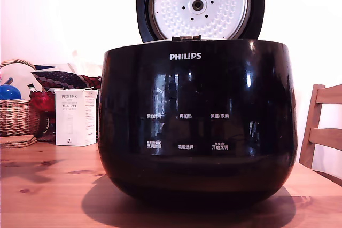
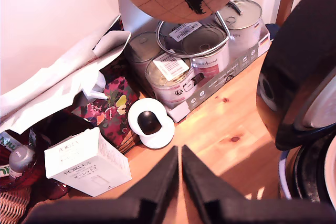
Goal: Close the rice cooker by pressing the lid down with medium force
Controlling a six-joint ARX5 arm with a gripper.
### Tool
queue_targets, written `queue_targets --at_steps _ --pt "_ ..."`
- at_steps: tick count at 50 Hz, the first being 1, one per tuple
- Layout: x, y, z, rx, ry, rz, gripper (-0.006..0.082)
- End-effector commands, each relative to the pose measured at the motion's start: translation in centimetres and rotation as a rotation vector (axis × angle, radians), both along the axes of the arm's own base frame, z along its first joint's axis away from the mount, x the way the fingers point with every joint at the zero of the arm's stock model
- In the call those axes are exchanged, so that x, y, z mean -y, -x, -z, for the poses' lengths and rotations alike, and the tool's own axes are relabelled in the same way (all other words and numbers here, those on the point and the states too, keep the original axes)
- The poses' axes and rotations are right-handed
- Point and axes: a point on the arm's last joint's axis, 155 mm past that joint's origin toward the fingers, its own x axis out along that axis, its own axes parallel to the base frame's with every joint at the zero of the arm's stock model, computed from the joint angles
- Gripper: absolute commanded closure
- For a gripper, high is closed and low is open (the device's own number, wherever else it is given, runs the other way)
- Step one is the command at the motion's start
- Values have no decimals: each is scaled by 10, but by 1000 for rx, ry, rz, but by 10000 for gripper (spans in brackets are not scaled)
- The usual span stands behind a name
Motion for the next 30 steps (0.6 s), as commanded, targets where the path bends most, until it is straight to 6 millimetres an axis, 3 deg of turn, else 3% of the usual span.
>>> queue_targets --at_steps 1,17,30 --pt "0 -2 -13 47 22 -4 791" --pt "1 -4 -18 66 28 -2 791" --pt "12 -17 -56 239 56 52 791"
